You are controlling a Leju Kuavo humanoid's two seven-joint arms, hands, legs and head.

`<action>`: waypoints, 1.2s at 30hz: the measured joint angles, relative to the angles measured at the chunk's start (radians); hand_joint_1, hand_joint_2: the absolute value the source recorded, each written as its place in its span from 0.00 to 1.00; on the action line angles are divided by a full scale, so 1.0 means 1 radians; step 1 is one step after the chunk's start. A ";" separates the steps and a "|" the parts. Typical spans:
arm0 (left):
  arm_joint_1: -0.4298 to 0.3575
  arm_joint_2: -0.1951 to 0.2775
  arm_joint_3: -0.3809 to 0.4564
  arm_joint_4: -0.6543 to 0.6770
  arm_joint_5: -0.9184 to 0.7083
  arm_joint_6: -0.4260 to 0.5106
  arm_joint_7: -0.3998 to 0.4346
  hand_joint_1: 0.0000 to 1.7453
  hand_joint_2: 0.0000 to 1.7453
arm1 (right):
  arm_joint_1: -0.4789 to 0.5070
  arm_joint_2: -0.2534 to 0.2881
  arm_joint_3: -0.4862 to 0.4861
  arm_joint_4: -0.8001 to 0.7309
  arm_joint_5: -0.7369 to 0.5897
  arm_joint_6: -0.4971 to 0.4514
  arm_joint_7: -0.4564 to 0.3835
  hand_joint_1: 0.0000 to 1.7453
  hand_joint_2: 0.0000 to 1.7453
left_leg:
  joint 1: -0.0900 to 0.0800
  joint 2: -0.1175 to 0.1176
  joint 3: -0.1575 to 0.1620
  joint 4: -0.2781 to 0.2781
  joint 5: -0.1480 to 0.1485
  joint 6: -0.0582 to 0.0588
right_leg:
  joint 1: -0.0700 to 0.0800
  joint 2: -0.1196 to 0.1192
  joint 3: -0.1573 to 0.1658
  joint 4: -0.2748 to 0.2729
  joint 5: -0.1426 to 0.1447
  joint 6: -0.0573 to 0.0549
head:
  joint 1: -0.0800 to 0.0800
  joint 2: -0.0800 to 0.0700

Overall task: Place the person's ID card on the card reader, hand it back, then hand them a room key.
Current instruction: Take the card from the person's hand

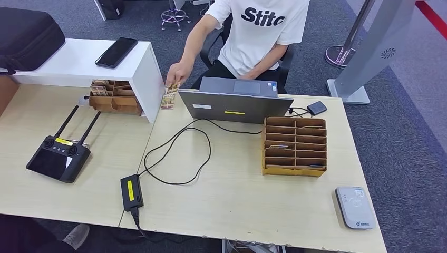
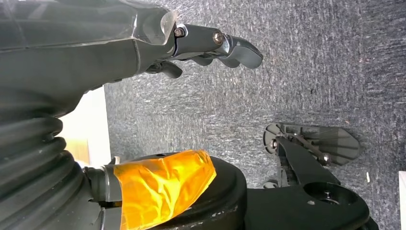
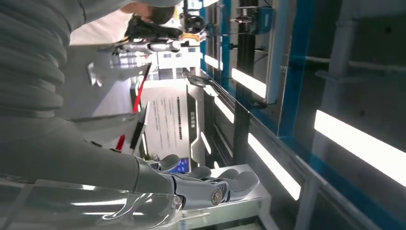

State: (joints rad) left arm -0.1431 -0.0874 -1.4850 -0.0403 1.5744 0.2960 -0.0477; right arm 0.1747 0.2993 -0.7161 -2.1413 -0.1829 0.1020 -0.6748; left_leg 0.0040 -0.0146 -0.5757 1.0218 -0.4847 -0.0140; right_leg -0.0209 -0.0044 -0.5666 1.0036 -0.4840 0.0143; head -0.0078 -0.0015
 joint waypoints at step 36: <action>-0.002 0.007 0.007 0.000 -0.036 -0.023 0.003 0.00 1.00 | -0.037 -0.135 0.382 -0.020 1.268 -0.463 0.249 0.00 1.00 | 0.000 0.001 0.001 0.000 0.001 0.001 | -0.001 0.002 0.002 0.000 0.001 0.002 | 0.000 0.000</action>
State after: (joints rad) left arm -0.1451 -0.0802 -1.4781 -0.0401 1.5381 0.2728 -0.0445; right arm 0.1375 0.1640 -0.3343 -2.1610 1.0854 -0.3607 -0.4258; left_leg 0.0040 -0.0134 -0.5745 1.0218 -0.4837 -0.0126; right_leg -0.0216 -0.0025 -0.5646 1.0036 -0.4827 0.0161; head -0.0076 -0.0015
